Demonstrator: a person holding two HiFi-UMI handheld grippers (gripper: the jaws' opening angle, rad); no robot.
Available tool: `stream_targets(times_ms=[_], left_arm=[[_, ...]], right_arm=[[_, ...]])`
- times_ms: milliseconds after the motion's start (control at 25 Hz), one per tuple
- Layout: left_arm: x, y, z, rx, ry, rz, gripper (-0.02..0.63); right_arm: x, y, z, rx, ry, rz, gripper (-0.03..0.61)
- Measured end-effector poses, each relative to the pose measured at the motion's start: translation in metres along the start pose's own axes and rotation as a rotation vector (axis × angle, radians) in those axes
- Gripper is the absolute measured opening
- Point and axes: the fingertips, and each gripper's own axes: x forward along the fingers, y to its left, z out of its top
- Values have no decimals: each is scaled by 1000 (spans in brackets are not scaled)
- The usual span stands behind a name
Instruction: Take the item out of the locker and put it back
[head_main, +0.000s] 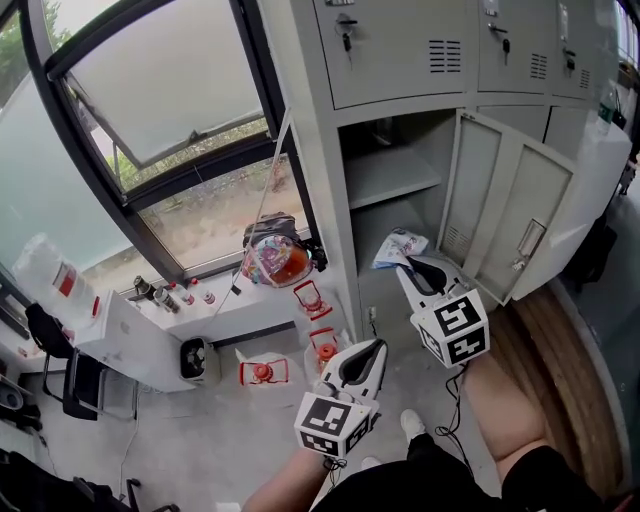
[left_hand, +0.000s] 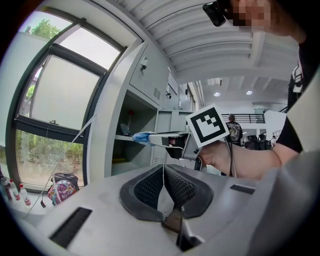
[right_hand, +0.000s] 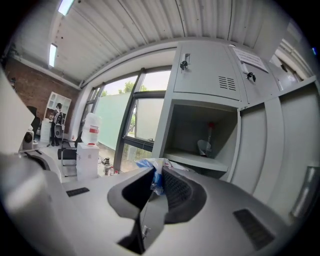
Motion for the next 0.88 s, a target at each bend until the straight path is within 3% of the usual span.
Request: stream_targets(times_ms=[400, 880], left_arm=[[-9, -10, -29, -23, 45, 50, 20], [16, -68, -34, -49, 40, 147, 20]], right_arm=[[-44, 29, -25, 70, -5, 49, 101], [-112, 14, -61, 108, -3, 154, 101]])
